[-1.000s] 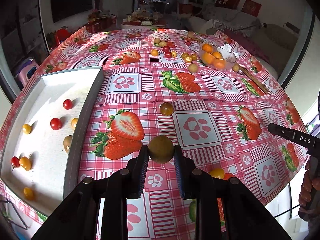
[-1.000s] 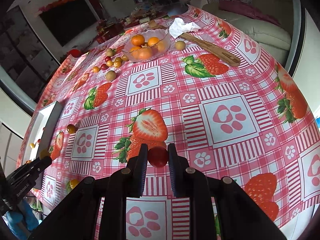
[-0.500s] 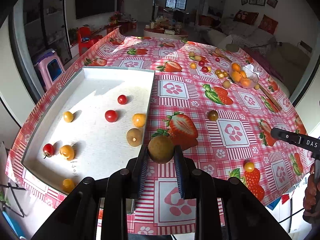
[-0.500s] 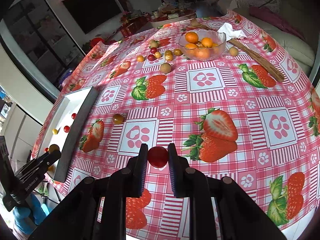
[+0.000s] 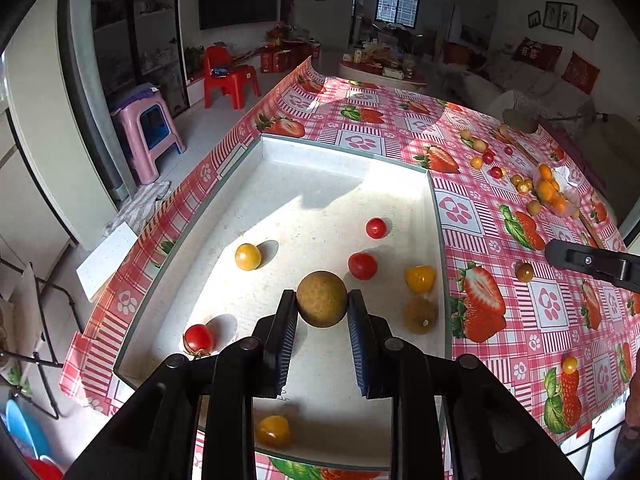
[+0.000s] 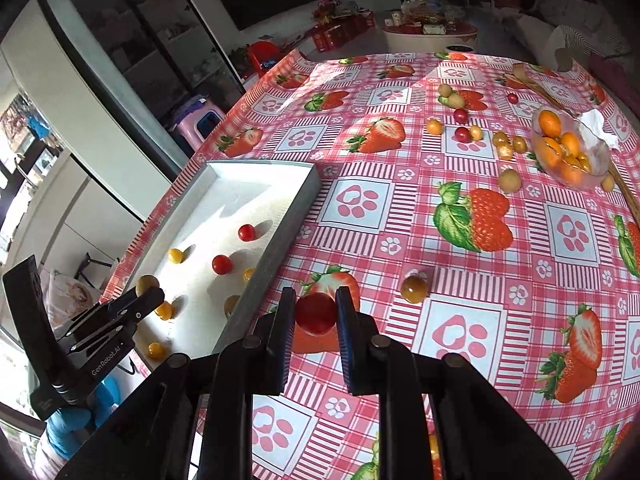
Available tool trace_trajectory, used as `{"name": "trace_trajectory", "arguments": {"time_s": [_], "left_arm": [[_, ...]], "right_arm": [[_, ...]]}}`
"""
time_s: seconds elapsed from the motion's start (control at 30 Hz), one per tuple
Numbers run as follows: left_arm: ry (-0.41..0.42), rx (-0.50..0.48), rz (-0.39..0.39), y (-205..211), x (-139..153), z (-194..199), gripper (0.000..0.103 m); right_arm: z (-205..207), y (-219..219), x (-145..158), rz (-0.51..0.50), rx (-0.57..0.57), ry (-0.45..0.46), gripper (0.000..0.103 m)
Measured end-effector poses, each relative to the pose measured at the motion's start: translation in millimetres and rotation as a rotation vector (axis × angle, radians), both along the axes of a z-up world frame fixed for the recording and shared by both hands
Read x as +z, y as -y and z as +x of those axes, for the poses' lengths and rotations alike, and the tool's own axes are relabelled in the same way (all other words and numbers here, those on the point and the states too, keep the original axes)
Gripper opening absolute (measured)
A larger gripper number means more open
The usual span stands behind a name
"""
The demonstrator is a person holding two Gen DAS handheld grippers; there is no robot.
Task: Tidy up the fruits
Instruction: 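Carry both fruits over the white tray and open both tools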
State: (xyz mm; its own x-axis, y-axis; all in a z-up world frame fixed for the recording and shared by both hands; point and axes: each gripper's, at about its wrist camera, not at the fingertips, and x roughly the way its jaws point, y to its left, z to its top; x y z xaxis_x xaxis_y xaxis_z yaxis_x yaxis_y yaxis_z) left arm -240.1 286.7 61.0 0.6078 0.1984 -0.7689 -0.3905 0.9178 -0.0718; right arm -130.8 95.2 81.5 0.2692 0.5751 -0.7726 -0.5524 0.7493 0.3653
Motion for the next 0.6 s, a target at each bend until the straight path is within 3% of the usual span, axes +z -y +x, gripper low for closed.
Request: {"name": "trace_trajectory", "arguments": {"time_s": [0.37,0.6], "left_arm": [[-0.073,-0.002,-0.006,-16,-22,27,0.027],[-0.097,-0.014,0.003,-14,-29,31,0.027]], "right_arm": [[45,-110,-17,-0.101,0.094,0.0,0.022],[59,-152,-34,-0.166,0.126,0.034,0.022]]}}
